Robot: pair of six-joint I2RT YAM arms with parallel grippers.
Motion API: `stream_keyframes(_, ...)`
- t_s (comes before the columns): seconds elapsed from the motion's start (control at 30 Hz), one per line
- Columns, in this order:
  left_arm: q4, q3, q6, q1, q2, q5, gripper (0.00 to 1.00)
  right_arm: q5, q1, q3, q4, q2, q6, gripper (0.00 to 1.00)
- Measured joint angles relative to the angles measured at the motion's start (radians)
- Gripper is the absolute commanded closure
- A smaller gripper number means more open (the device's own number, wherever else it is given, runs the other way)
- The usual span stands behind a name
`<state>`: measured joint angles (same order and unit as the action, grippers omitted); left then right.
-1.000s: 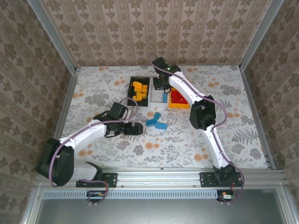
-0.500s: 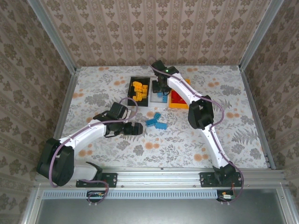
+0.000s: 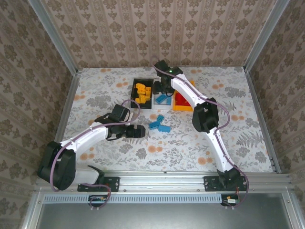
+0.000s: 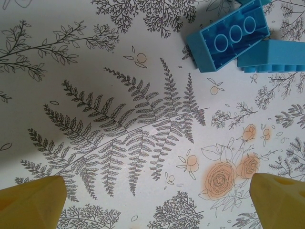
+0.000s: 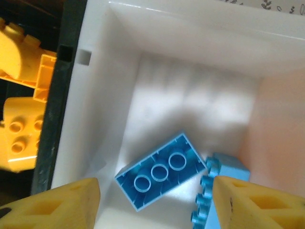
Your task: Sort the legos into containers by color
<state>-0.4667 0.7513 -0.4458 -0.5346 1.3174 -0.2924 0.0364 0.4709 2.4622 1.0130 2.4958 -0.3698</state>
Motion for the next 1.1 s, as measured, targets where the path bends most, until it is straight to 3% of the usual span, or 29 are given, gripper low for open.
stream_keyframes(0.13, 0.003, 0.0, -0.002, 0.0, 0.0, -0.004, 0.0, -0.009, 0.001, -0.04, 0.025, -0.095, 0.0, 0.3)
stream_keyframes(0.2, 0.008, 0.0, -0.006, 0.0, 0.0, -0.007, 0.0, -0.012, 0.007, -0.141, 0.018, -0.202, 0.0, 0.28)
stream_keyframes(0.4, 0.029, 0.0, -0.014, -0.002, 0.0, -0.018, 0.0, -0.03, 0.043, -0.611, -0.078, -0.578, -0.032, 0.23)
stream_keyframes(0.53, 0.034, 0.0, -0.019, -0.002, 0.0, -0.021, 0.0, -0.071, 0.074, -0.888, -0.145, -0.719, -0.087, 0.19)
stream_keyframes(0.77, 0.052, 0.0, -0.03, -0.002, 0.0, -0.027, 0.0, -0.108, 0.149, -1.154, -0.222, -0.748, -0.188, 0.16)
stream_keyframes(1.1, 0.047, 0.0, -0.033, -0.002, -0.011, -0.029, 0.0, -0.121, 0.198, -1.132, -0.293, -0.668, -0.245, 0.15)
